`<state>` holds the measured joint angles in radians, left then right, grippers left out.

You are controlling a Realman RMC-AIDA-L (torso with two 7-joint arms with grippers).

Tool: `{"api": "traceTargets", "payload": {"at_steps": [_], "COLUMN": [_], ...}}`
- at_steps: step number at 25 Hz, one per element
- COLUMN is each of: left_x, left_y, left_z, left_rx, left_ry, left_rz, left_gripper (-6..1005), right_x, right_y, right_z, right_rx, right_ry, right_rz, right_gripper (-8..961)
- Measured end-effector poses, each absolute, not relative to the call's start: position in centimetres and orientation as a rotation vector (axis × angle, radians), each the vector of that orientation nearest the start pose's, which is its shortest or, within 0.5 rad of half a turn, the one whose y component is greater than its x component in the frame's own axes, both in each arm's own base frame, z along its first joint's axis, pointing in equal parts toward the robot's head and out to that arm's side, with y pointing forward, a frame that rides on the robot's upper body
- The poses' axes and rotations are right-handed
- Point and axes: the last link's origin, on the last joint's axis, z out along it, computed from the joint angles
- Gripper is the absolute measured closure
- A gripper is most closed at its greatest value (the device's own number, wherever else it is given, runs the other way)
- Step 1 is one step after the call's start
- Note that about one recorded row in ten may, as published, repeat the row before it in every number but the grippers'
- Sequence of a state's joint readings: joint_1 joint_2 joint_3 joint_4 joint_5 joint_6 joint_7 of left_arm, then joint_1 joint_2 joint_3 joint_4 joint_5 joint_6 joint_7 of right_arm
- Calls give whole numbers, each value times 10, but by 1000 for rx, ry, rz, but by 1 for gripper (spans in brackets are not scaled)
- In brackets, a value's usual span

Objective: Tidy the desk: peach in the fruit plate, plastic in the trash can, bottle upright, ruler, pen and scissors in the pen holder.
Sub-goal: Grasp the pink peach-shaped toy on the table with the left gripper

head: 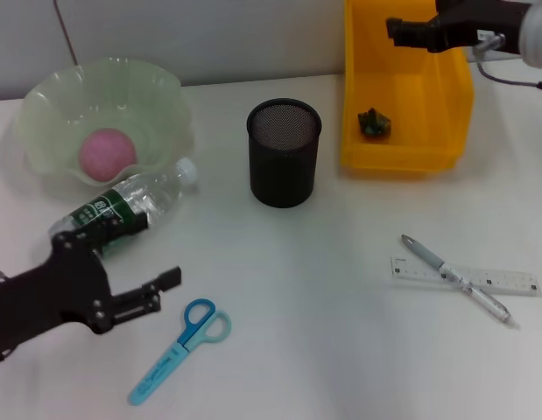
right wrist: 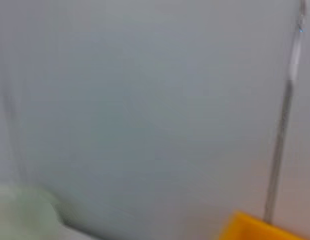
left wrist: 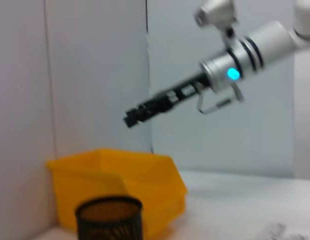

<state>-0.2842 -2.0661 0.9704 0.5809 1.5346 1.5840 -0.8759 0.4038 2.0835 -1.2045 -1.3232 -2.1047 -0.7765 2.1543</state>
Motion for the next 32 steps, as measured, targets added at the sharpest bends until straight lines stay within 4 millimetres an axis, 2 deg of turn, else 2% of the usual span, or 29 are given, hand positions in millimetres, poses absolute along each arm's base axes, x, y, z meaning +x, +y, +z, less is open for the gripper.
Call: {"api": "traceTargets", "payload": {"at_steps": [2, 7, 11, 14, 15, 17, 19, 21, 25, 26, 32], "left_x": [-287, -289, -286, -286, -286, -282, -282, -273, -267, -258, -245], "left_y": [271, 274, 280, 282, 282, 298, 298, 317, 327, 341, 354], "left_z": [-5, 0, 2, 3, 3, 5, 5, 0, -4, -8, -13], "left_rx": [-2529, -2495, -2465, -2455, -2455, -2443, -2443, -2517, -2561, -2590, -2601], "left_ry": [-207, -219, -231, -246, -246, -323, -323, -332, -328, -309, -275], "left_rz": [-904, -914, -928, -930, -930, -915, -915, -783, -666, -504, -281], "left_gripper": [191, 191, 191, 191, 191, 191, 191, 191, 192, 192, 192], "right_x": [200, 219, 248, 270, 275, 282, 286, 287, 288, 289, 291], "right_y": [399, 366, 341, 322, 316, 308, 304, 302, 301, 300, 299], "right_z": [74, 72, 70, 59, 54, 45, 38, 33, 29, 29, 29], "right_rx": [-2109, -2145, -2188, -2274, -2302, -2361, -2403, -2431, -2453, -2456, -2460], "right_ry": [613, 525, 495, 459, 448, 438, 439, 444, 448, 448, 460], "right_rz": [546, 855, 1035, 1040, 1029, 988, 949, 919, 898, 895, 888], "right_gripper": [143, 112, 112, 112, 112, 112, 112, 112, 112, 112, 112]}}
